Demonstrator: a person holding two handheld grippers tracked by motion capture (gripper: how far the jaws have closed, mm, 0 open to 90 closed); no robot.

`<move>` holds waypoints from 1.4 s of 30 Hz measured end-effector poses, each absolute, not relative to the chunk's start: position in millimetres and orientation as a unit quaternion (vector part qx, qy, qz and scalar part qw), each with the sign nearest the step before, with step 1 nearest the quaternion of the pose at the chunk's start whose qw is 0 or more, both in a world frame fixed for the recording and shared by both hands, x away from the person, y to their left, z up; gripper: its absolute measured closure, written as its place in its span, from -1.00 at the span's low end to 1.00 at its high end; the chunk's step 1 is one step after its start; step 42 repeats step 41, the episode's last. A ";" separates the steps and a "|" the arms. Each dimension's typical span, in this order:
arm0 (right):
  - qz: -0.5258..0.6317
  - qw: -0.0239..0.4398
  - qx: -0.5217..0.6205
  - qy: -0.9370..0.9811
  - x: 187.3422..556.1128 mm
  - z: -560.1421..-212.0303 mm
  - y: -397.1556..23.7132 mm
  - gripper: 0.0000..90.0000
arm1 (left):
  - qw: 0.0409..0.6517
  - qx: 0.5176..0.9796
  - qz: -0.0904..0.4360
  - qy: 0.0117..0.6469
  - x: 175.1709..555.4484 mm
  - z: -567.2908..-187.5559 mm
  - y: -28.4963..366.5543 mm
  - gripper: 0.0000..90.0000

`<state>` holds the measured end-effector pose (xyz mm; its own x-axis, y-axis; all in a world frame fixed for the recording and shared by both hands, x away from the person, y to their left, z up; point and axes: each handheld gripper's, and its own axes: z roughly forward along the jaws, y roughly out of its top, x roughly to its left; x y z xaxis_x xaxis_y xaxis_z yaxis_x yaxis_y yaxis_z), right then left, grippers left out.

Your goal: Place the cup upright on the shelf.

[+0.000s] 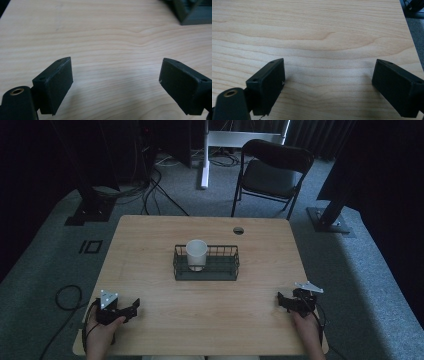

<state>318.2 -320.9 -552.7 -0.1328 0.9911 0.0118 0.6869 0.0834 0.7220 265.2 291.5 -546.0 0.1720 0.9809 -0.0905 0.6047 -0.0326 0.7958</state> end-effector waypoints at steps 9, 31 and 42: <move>0.299 0.255 0.607 0.691 318.2 -552.7 -320.9 -0.76 | 0.323 0.652 0.270 0.631 268.4 -547.1 307.1 -0.74; 0.299 0.255 0.608 0.690 318.1 -552.7 -320.8 -0.76 | 0.270 0.653 0.271 0.653 279.1 -549.6 309.0 -0.77; 0.299 0.255 0.608 0.690 318.1 -552.7 -320.9 -0.76 | 0.268 0.648 0.273 0.659 279.0 -549.5 306.1 -0.77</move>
